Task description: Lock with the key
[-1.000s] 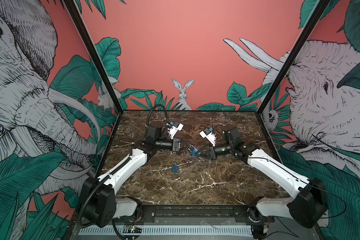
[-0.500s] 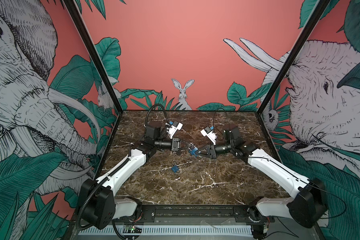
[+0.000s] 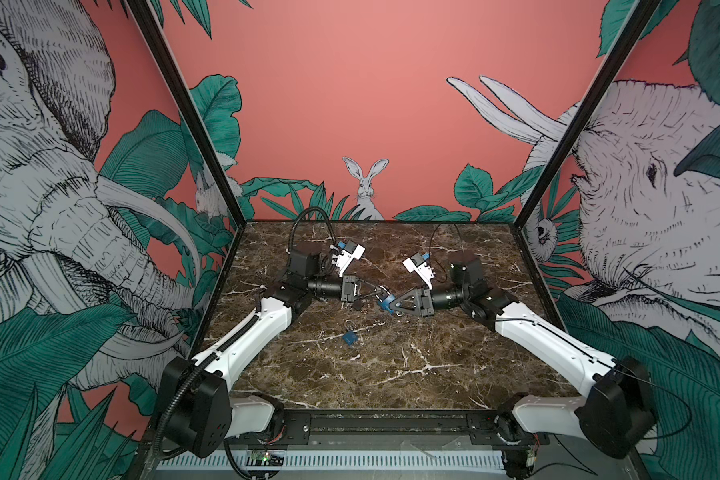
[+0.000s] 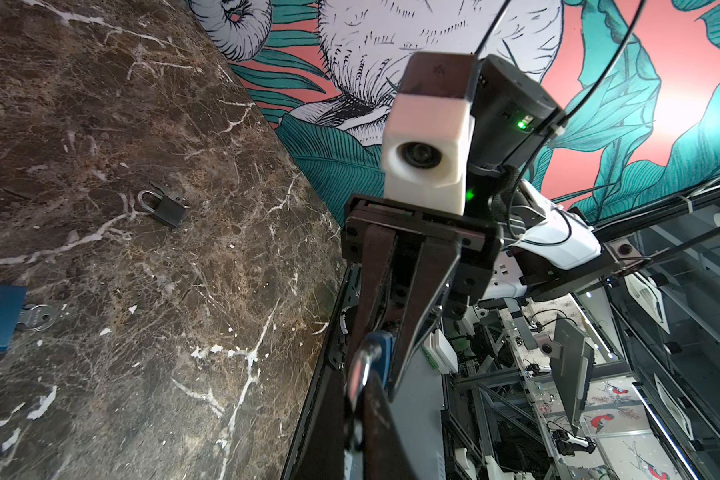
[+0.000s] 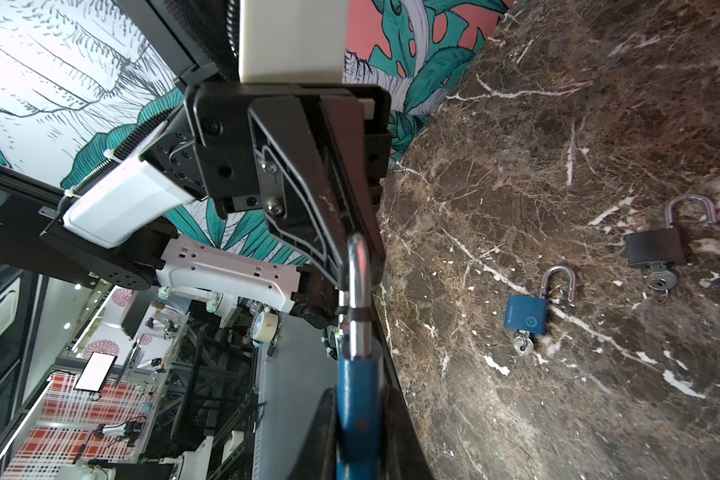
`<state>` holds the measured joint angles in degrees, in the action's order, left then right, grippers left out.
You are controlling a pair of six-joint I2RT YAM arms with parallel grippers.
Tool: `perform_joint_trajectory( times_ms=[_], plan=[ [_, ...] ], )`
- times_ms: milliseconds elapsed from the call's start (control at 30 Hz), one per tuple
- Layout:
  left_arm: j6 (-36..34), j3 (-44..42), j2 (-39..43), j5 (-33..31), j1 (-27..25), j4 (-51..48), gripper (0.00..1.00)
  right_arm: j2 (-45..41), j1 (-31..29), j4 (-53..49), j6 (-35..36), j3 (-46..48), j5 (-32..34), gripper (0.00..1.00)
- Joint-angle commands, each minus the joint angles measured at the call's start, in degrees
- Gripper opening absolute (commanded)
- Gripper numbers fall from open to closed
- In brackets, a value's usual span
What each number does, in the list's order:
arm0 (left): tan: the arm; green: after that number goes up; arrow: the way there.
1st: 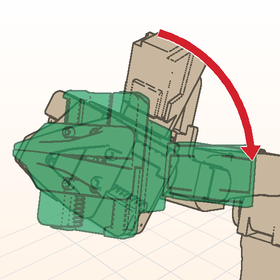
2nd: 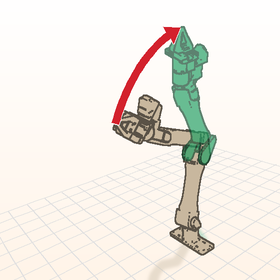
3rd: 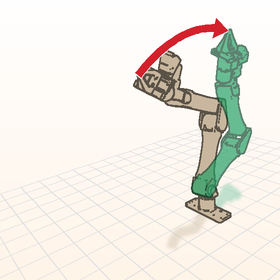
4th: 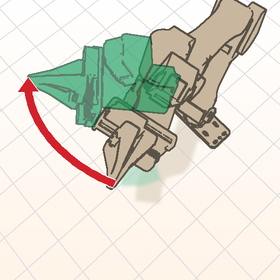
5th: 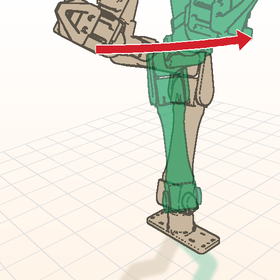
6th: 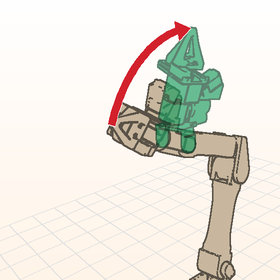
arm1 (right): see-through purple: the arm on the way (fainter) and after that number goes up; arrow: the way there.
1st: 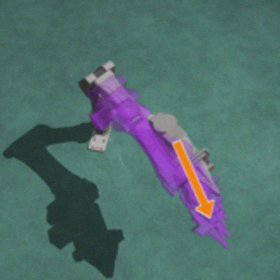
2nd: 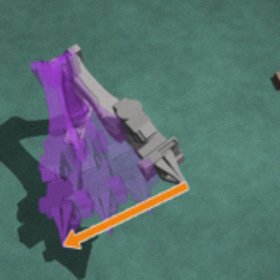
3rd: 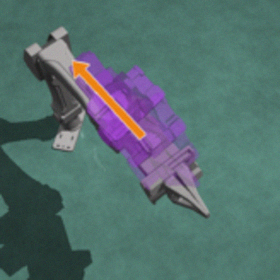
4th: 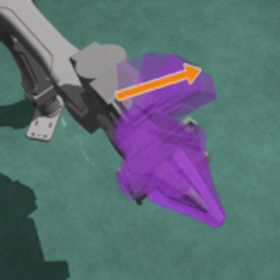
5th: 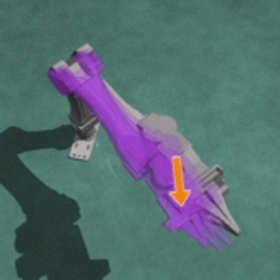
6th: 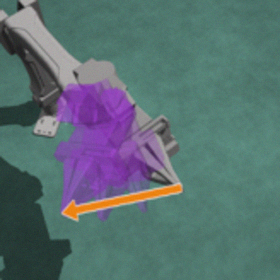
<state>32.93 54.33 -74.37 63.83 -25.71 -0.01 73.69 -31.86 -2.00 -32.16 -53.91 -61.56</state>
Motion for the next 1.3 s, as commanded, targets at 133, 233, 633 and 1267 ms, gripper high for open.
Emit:
perform_joint_trajectory(
  times_ms=[133, 233, 633, 1267],
  plan=[
    [-1.99, -1.50, -2.62, -3.10, -0.13, 0.45, 0.00, -4.82, -0.62, 11.26, -4.43, -0.79, -5.91, 0.00],
    [-1.59, -2.00, -2.97, -3.14, -0.14, 0.92, 0.00, -4.97, -0.58, 11.63, -4.67, -0.56, -5.41, 0.00],
    [-1.12, -5.71, -1.63, -3.41, -4.28, 0.60, 0.00, -3.83, -0.58, 17.02, -7.30, 0.12, -3.11, 0.00],
    [5.60, -13.13, 3.56, -5.73, -13.45, 4.82, 0.00, 2.07, -0.58, 18.81, -5.94, -3.03, -3.57, 0.00]
  ],
)
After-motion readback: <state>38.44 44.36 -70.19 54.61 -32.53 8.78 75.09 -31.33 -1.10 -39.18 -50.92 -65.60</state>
